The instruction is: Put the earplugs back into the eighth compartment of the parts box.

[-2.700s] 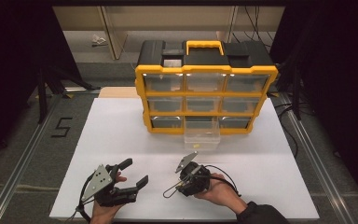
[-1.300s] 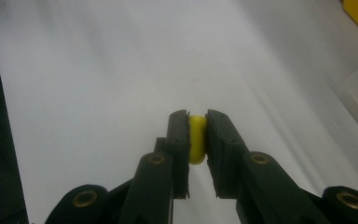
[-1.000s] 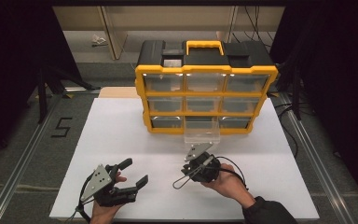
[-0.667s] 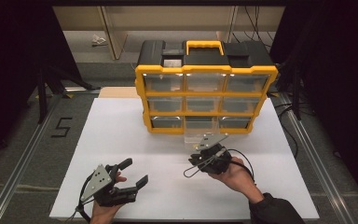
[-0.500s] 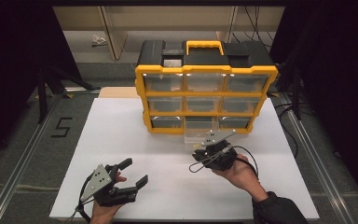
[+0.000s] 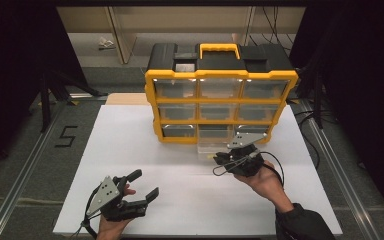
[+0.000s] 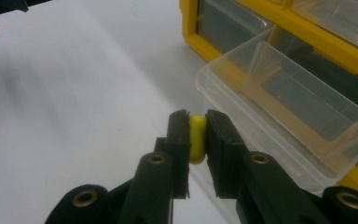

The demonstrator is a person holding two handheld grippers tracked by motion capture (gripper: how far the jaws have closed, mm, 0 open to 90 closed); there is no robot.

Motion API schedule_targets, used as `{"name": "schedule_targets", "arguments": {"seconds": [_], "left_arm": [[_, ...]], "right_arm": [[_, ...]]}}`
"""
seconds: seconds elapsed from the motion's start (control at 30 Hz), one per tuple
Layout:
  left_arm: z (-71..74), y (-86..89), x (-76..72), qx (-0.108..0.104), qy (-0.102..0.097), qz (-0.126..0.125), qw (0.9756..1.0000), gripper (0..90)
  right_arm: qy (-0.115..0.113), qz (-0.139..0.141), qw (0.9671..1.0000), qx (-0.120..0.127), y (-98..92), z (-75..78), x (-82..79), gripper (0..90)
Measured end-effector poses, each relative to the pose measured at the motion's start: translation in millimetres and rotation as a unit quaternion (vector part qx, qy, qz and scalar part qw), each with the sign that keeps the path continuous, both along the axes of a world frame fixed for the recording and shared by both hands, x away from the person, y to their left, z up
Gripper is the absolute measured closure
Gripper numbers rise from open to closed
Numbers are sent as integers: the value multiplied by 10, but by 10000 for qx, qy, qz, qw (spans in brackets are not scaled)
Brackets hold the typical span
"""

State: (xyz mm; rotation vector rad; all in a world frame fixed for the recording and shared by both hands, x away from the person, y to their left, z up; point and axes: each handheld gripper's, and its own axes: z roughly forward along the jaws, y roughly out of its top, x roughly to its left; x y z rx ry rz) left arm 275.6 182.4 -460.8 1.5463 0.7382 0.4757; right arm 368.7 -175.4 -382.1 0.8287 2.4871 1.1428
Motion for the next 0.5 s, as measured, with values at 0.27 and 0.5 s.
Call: {"name": "schedule_targets", "arguments": {"seconds": [0.27,0.5], "left_arm": [[0,-2,0,6,1,-2,10000,177],[-3,-7,2,17,5,-4,10000,177]], "right_arm": [[-109,-235,9995,161,-48,-4,59,800],[-229,-532,9978,325,-98,17,188,799]]}}
